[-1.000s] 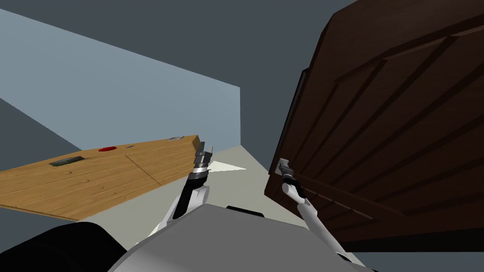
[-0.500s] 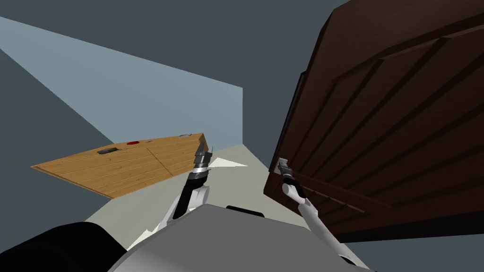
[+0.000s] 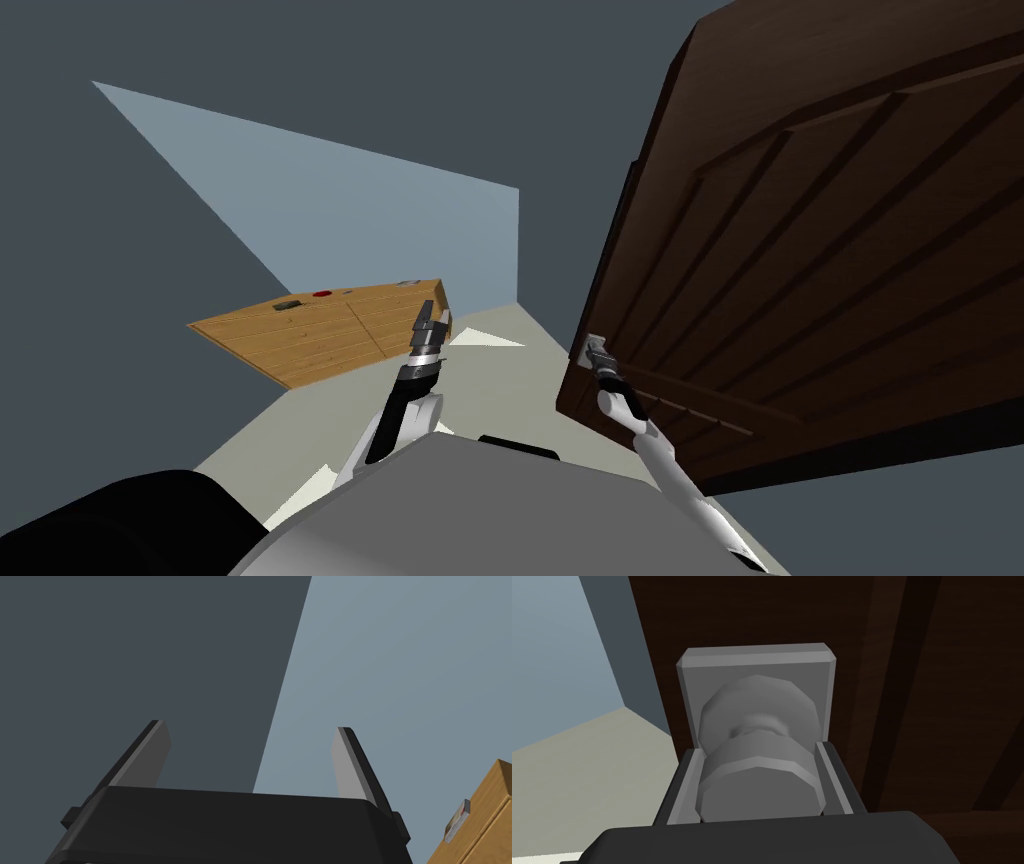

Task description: Pull the door open

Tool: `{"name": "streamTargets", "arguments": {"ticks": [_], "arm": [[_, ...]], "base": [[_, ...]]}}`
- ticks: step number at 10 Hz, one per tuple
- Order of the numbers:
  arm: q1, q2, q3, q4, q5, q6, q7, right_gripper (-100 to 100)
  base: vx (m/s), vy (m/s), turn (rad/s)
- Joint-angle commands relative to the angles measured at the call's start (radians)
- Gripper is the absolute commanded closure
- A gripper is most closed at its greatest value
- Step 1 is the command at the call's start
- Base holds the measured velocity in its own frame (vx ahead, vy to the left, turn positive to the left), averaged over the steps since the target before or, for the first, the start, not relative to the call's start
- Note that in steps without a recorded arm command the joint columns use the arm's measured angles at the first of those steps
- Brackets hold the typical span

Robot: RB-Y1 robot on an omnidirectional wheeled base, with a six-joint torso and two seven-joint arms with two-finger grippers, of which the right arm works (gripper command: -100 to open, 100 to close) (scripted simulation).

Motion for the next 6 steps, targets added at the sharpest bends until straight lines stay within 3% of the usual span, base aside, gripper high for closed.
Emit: {"name": "streamTargets", "arguments": {"ticks": [1, 6], "arm": [[0.000, 0.000, 0.000, 0.000, 0.000, 0.000, 0.000, 100], [0.021, -0.032, 0.057, -0.029, 0.003, -0.005, -0.042, 100]], "base": [[-0.094, -0.019, 0.029], [-0.171, -0.058, 0.093]]}}
